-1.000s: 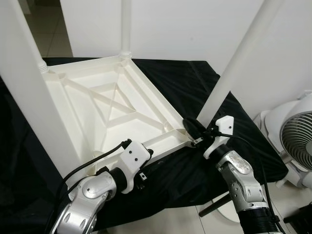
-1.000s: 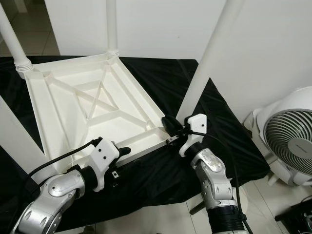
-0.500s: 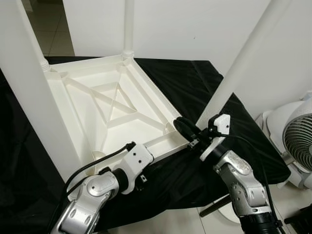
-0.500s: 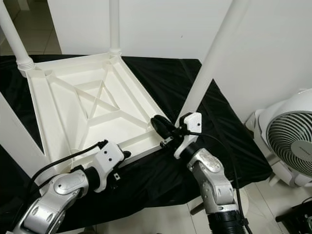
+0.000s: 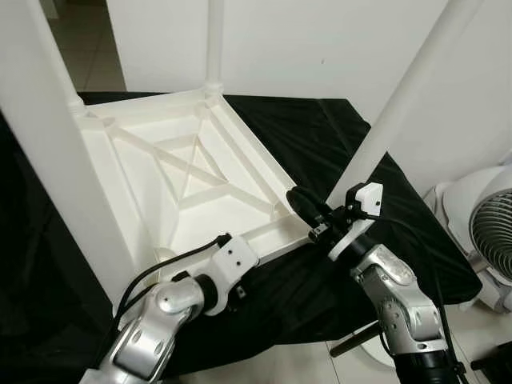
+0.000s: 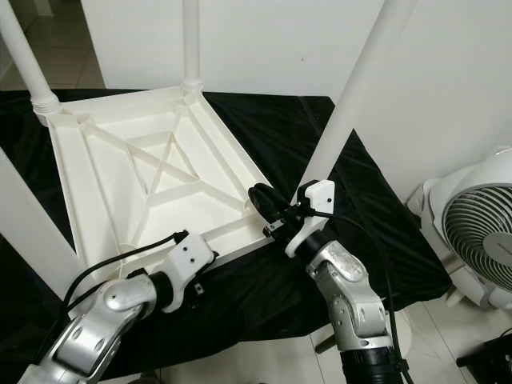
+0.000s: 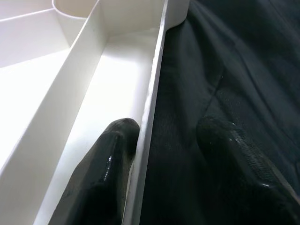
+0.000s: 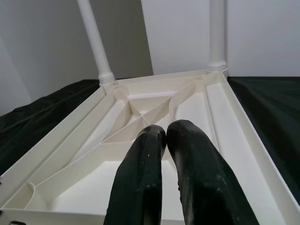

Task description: Building children table

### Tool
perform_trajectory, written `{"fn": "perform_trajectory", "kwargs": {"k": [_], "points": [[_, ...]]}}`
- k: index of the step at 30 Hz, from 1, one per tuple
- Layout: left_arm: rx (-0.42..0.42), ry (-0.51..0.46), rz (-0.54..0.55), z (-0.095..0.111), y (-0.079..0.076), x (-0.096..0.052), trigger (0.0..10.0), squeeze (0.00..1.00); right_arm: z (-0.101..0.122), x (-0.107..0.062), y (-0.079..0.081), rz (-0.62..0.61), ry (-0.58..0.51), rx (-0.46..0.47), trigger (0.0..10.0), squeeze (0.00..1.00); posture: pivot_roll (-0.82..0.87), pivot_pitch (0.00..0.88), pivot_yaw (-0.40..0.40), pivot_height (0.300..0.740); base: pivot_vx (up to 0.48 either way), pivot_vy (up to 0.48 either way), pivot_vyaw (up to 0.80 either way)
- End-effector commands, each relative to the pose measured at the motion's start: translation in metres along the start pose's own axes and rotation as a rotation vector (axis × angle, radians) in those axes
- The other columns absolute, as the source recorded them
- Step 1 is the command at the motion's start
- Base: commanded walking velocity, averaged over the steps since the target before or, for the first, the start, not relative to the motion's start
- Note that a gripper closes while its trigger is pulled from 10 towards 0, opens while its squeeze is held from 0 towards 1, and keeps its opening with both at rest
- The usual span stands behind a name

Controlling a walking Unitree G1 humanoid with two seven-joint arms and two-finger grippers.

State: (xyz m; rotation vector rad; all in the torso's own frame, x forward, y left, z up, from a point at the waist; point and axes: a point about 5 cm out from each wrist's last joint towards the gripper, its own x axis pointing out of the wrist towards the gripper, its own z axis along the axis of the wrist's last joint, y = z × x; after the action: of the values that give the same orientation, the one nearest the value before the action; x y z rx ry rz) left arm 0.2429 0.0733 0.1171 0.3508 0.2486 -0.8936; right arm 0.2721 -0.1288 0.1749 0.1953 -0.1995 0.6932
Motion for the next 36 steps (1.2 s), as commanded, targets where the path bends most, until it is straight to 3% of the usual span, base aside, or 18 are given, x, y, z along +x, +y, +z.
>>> {"fn": "perform_trajectory", "kwargs": {"k": [1,5,7,9,12,17,23,25,29,36], "points": [[0.001,0.079,0.192,-0.013,0.018,-0.001,10.0,0.0,0.005,-0.001,-0.002,-0.019,-0.021,0.005,10.0,0.0,0.1,0.043,-0.082,0.74,0.0,0.0,0.0],[-0.012,0.093,0.241,-0.015,0.026,-0.001,10.0,0.0,0.006,0.0,-0.001,-0.026,-0.028,0.006,10.0,0.0,0.1,0.044,-0.08,0.74,0.0,0.0,0.0],[-0.02,0.088,0.341,-0.012,0.041,-0.003,10.0,0.0,0.007,0.002,-0.001,-0.033,-0.037,0.009,10.0,0.0,0.1,0.045,-0.079,0.74,0.0,0.0,0.0],[-0.02,0.088,0.341,-0.012,0.041,-0.003,10.0,0.0,0.007,0.002,-0.001,-0.033,-0.037,0.009,10.0,0.0,0.1,0.045,-0.079,0.74,0.0,0.0,0.0],[-0.029,0.073,0.45,-0.009,0.056,-0.006,10.0,0.0,0.008,0.004,0.001,-0.037,-0.042,0.017,10.0,0.0,0.11,0.044,-0.082,0.74,0.0,0.0,0.0],[-0.037,0.053,0.476,-0.006,0.06,-0.008,10.0,0.0,0.007,0.005,0.003,-0.036,-0.042,0.026,10.0,0.0,0.11,0.047,-0.083,0.74,0.0,0.0,0.0],[-0.065,-0.055,0.377,0.007,0.047,-0.007,10.0,0.0,0.006,0.005,0.005,-0.024,-0.035,0.033,10.0,0.0,0.12,0.051,-0.084,0.74,0.0,0.0,0.0],[-0.049,-0.149,0.254,0.018,0.03,-0.01,10.0,0.0,0.005,0.004,0.004,-0.02,-0.028,0.033,10.0,0.0,0.12,0.055,-0.084,0.74,0.0,0.0,0.0],[-0.06,-0.232,0.151,0.028,0.017,-0.014,10.0,0.0,0.004,0.003,0.004,-0.016,-0.021,0.032,10.0,0.0,0.12,0.058,-0.085,0.74,0.0,0.0,0.0],[-0.086,-0.31,0.042,0.035,0.004,-0.027,10.0,0.0,0.002,0.002,0.005,-0.011,-0.01,0.037,10.0,0.0,0.13,0.064,-0.083,0.74,0.0,0.0,0.0]]}}
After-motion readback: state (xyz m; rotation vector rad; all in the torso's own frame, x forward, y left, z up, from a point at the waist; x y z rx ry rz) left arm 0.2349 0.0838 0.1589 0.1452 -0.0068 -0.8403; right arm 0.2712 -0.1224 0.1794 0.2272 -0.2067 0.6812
